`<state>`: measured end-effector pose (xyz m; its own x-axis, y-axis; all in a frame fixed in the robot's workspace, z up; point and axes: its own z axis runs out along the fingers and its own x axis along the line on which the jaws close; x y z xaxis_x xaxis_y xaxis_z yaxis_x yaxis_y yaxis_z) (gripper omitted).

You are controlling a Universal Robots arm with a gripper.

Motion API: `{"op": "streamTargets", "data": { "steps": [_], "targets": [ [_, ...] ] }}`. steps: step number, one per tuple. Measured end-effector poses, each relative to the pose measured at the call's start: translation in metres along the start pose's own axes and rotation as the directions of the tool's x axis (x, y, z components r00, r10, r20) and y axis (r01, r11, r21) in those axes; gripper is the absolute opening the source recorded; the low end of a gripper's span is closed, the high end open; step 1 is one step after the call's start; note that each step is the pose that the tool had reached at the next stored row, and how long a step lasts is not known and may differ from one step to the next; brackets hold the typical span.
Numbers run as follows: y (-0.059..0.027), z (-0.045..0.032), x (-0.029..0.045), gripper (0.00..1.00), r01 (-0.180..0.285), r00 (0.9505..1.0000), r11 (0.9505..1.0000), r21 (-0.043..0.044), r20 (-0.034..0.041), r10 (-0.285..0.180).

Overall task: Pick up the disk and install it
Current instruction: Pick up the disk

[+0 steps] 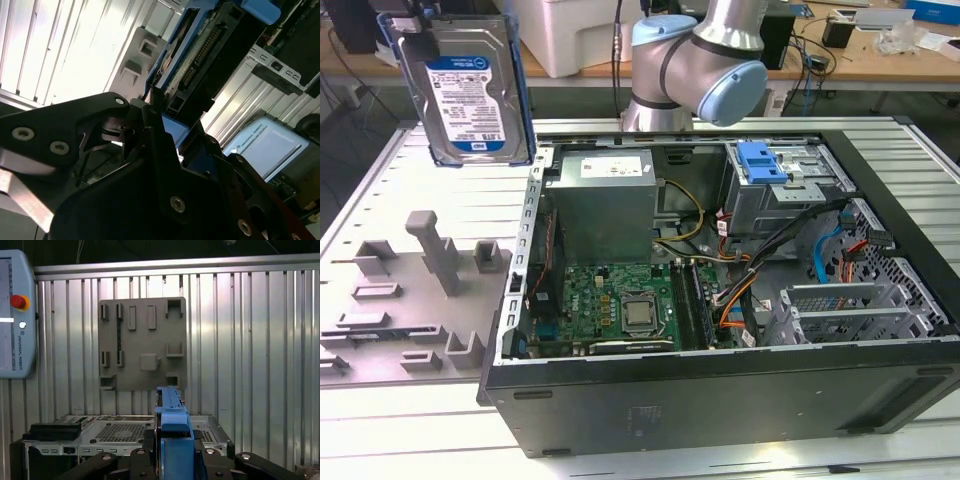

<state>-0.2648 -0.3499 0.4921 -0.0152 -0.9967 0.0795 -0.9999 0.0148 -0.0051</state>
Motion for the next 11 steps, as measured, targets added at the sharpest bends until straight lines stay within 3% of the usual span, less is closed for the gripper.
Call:
{"op": "streamTargets", "data": {
  "steps": [8, 11],
  "targets": [
    [-0.0222, -0.0002, 0.0005, 0.36, 0.0, 1.0, 1.0, -0.0001, 0.0, 0.0],
    [-0.0347, -0.0003, 0.0007, 0.36, 0.0, 1.0, 1.0, -0.0001, -0.0001, 0.0]
  ]
}}
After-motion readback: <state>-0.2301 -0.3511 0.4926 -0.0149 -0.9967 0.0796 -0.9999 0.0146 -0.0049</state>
